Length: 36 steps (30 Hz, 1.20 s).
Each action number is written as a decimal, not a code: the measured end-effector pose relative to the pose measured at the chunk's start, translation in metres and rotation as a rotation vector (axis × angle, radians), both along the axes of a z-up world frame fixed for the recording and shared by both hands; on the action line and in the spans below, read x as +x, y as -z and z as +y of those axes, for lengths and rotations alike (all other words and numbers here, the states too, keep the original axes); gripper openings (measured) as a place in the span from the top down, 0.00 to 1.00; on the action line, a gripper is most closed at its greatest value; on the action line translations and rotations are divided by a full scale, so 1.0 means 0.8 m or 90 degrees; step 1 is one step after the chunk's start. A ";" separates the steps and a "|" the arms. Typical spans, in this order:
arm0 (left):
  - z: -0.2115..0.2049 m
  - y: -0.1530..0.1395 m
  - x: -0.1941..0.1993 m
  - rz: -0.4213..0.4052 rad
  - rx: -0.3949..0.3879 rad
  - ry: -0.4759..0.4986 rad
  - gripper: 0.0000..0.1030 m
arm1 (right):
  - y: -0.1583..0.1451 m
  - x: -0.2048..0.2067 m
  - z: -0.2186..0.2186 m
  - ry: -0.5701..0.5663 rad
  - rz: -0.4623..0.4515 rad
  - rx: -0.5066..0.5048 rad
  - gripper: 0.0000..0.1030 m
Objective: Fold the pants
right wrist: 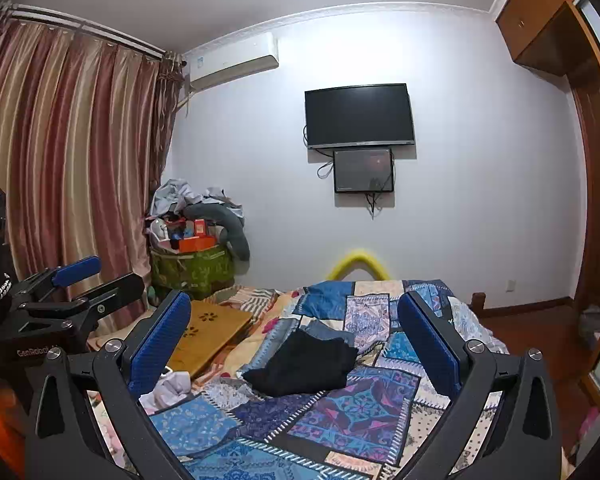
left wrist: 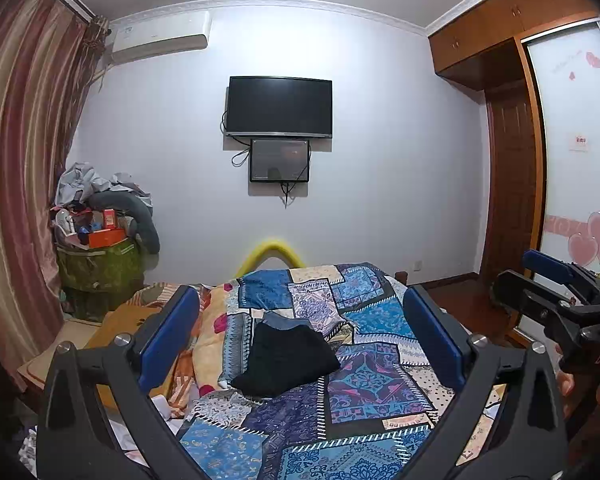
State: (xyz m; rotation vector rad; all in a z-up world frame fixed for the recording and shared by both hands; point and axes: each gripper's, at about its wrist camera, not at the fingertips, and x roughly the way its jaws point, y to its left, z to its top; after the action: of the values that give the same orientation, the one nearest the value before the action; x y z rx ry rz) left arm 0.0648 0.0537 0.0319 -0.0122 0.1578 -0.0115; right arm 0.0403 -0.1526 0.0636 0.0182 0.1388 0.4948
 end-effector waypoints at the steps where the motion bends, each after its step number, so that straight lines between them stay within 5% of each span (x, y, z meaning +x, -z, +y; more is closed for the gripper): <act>1: 0.000 0.001 0.000 0.001 0.000 0.000 0.00 | 0.000 0.000 0.000 0.000 0.001 0.000 0.00; 36: 0.002 0.008 0.006 0.015 -0.012 0.005 0.00 | 0.005 -0.003 -0.005 0.012 0.023 -0.009 0.00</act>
State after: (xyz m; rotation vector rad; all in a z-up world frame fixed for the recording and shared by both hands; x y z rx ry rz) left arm 0.0699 0.0553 0.0258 -0.0307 0.1816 -0.0200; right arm 0.0382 -0.1562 0.0597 0.0152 0.1771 0.4748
